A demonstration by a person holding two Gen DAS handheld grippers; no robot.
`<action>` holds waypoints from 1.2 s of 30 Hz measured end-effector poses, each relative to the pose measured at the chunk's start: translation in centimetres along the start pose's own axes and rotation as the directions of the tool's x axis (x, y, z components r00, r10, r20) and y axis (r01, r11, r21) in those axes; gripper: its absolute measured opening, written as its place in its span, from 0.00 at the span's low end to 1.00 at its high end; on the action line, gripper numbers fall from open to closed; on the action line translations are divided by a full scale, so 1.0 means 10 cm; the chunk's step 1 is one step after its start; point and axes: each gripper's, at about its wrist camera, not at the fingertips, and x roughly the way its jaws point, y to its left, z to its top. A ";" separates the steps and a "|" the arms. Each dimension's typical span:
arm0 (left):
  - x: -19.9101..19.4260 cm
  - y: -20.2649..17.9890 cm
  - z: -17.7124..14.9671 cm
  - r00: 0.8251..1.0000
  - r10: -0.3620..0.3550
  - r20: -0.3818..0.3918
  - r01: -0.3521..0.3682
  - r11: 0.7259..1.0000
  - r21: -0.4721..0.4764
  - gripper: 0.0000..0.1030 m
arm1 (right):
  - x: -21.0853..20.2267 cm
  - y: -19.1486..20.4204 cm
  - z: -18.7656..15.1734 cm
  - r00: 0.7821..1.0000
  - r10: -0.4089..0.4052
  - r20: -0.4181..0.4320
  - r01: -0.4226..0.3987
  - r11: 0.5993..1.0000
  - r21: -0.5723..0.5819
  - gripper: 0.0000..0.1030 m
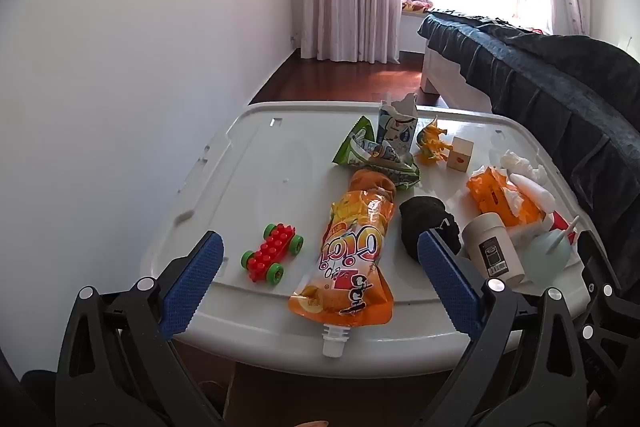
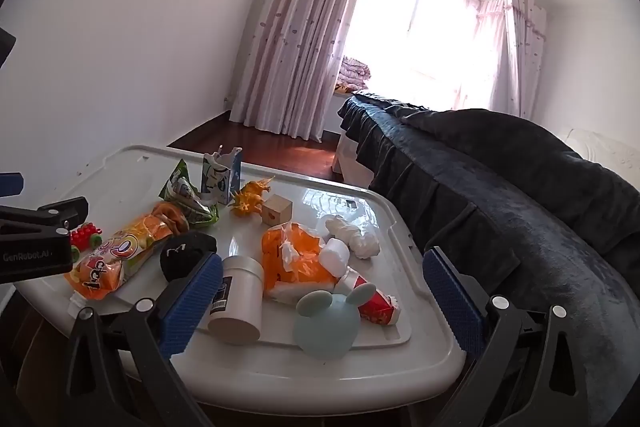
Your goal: Collect trash
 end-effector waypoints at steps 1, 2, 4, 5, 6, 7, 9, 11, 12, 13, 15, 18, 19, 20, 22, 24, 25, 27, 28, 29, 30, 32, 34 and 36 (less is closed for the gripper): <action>0.00 0.01 0.00 1.000 0.000 -0.001 0.000 1.000 -0.002 0.93 | 0.00 0.00 0.00 1.000 0.002 -0.001 -0.002 1.000 0.000 0.96; -0.01 0.01 0.00 1.000 0.000 -0.001 0.000 1.000 -0.004 0.93 | 0.00 0.01 0.00 1.000 0.003 -0.001 -0.003 1.000 -0.001 0.96; -0.02 0.02 -0.01 1.000 0.005 0.000 -0.005 1.000 -0.006 0.93 | 0.00 0.02 0.00 1.000 0.004 -0.002 -0.004 1.000 -0.005 0.96; -0.03 0.03 -0.02 1.000 0.006 -0.002 -0.006 1.000 -0.009 0.93 | 0.00 0.03 0.00 1.000 0.005 -0.002 -0.005 1.000 -0.007 0.96; -0.04 0.04 -0.02 1.000 0.005 -0.005 -0.005 1.000 -0.012 0.93 | 0.00 0.04 0.01 1.000 0.006 -0.003 -0.006 1.000 -0.009 0.96; -0.05 0.04 -0.03 1.000 0.004 -0.006 -0.004 1.000 -0.011 0.93 | -0.01 -0.01 0.01 1.000 0.004 0.000 -0.004 1.000 0.001 0.96; 0.02 -0.01 -0.03 1.000 0.006 -0.030 -0.005 1.000 0.007 0.93 | 0.00 0.00 0.00 1.000 0.004 -0.001 -0.004 1.000 -0.001 0.96; 0.01 -0.05 -0.04 1.000 0.010 -0.024 -0.010 1.000 0.026 0.93 | 0.02 0.00 -0.01 1.000 0.002 -0.001 -0.002 1.000 -0.002 0.96; -0.01 -0.06 -0.05 1.000 0.011 -0.020 -0.011 0.999 0.032 0.93 | 0.02 0.00 -0.01 1.000 0.002 -0.001 -0.002 1.000 -0.001 0.96; -0.02 -0.08 -0.05 1.000 0.007 -0.021 -0.006 0.999 0.037 0.93 | 0.02 0.00 -0.02 1.000 0.001 0.002 -0.001 1.000 0.001 0.96; -0.01 -0.04 -0.02 0.999 -0.012 -0.036 0.013 0.999 0.031 0.93 | -0.01 -0.03 0.00 1.000 -0.003 0.004 0.003 1.000 0.002 0.96; 0.00 -0.03 -0.03 0.998 -0.027 -0.054 0.028 0.999 0.024 0.93 | 0.01 -0.06 0.00 1.000 -0.003 0.002 0.003 1.000 0.010 0.96; 0.02 -0.01 -0.03 0.998 -0.033 -0.060 0.034 0.999 0.014 0.93 | 0.02 -0.04 -0.01 1.000 -0.004 0.000 0.004 1.000 0.011 0.96; 0.02 0.00 -0.03 0.997 -0.037 -0.064 0.037 0.999 0.008 0.93 | 0.01 -0.03 -0.01 1.000 -0.006 0.002 0.006 1.000 0.013 0.96; 0.02 0.01 -0.04 0.997 -0.043 -0.066 0.043 0.999 -0.002 0.93 | 0.01 -0.02 -0.01 1.000 -0.007 0.004 0.007 1.000 0.010 0.96; 0.00 0.02 -0.03 0.997 -0.046 -0.063 0.046 0.999 -0.007 0.93 | 0.01 -0.02 -0.01 1.000 -0.008 0.006 0.008 1.000 0.007 0.96; 0.00 0.02 -0.03 0.997 -0.047 -0.063 0.046 0.999 -0.009 0.93 | 0.01 -0.02 -0.01 1.000 -0.007 0.007 0.007 1.000 0.008 0.96; -0.01 0.02 -0.03 0.997 -0.046 -0.058 0.046 0.999 -0.009 0.93 | 0.01 -0.02 -0.01 1.000 -0.008 0.006 0.008 1.000 0.007 0.96; -0.01 0.02 -0.03 0.998 -0.043 -0.053 0.043 0.999 -0.008 0.93 | 0.01 -0.02 -0.01 1.000 -0.009 0.006 0.008 1.000 0.007 0.96; -0.01 0.01 -0.04 0.998 -0.035 -0.049 0.035 0.999 -0.005 0.93 | 0.01 -0.02 -0.01 1.000 -0.009 0.006 0.009 1.000 0.008 0.96; -0.01 0.00 -0.04 0.999 -0.025 -0.046 0.025 1.000 -0.001 0.93 | 0.01 -0.02 -0.01 1.000 -0.008 0.007 0.007 1.000 0.009 0.96; 0.01 0.01 -0.04 0.998 -0.029 -0.053 0.029 1.000 -0.002 0.93 | 0.01 -0.03 -0.01 1.000 -0.008 0.008 0.008 1.000 0.008 0.96; 0.02 0.04 -0.06 0.998 -0.047 -0.049 0.046 0.999 -0.019 0.93 | 0.00 -0.02 0.00 1.000 -0.007 0.008 0.007 1.000 0.008 0.96; 0.01 0.06 -0.06 0.996 -0.081 -0.039 0.079 0.996 -0.042 0.93 | 0.00 -0.01 0.00 1.000 -0.007 0.010 0.007 1.000 0.008 0.96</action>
